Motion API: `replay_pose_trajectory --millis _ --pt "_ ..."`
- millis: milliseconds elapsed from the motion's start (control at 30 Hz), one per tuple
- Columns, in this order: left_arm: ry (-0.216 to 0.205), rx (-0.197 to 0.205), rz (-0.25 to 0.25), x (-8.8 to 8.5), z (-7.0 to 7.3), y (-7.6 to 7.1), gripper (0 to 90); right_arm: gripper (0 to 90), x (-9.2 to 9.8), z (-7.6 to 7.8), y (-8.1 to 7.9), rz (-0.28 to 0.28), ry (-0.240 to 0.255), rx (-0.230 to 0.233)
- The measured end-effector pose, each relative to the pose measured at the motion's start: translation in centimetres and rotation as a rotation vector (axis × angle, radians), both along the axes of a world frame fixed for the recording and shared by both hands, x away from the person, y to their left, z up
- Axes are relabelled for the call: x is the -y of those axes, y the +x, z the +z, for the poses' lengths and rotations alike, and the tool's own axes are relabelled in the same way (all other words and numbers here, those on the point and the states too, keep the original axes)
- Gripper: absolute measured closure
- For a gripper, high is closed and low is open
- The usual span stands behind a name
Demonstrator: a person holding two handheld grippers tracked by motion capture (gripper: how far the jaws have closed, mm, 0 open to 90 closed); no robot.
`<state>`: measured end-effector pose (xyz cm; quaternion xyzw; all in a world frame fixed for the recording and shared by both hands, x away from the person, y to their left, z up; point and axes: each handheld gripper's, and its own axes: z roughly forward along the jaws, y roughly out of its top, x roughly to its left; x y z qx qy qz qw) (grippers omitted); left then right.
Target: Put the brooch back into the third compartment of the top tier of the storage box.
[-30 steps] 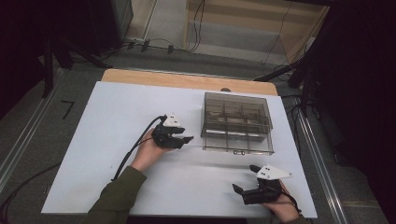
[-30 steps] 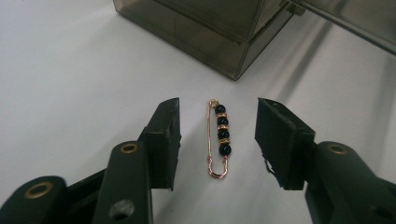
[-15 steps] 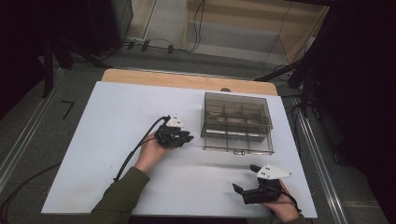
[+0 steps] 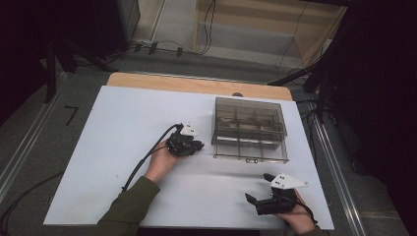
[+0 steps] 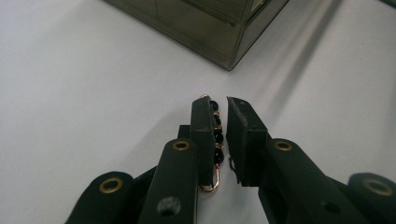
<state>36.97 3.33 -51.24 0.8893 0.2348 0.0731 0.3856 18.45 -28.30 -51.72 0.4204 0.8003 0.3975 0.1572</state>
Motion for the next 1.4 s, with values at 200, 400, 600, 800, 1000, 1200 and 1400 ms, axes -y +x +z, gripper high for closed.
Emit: replay_pose_trajectory --millis 200,400,600,800,1000,1200,1400 --pt "0.022 0.016 -0.001 0.1 0.0 -0.2 83.2 0.6 0.0 0.0 0.0 0.0 0.0 0.0" --pt "0.022 0.02 0.014 0.3 0.0 -0.3 84.5 0.6 0.0 0.0 0.0 0.0 -0.001 -0.001" --pt "-0.001 -0.005 0.033 -0.1 0.4 -0.1 84.7 0.6 0.0 0.0 0.0 0.0 0.0 -0.001" --pt "-0.017 -0.015 0.022 -0.7 1.4 -0.3 84.6 0.6 0.0 0.0 0.0 0.002 -0.001 0.003" --pt "-0.035 -0.028 0.012 -1.0 2.6 -0.7 84.6 0.6 0.0 0.0 0.0 0.001 0.0 0.003" --pt "-0.041 -0.033 -0.007 -1.1 3.5 -1.1 84.6 0.6 0.0 0.1 0.0 0.003 0.0 0.005" --pt "-0.064 -0.041 -0.021 -1.4 4.5 -1.4 84.6 0.6 0.0 0.1 0.0 0.003 0.001 0.004"
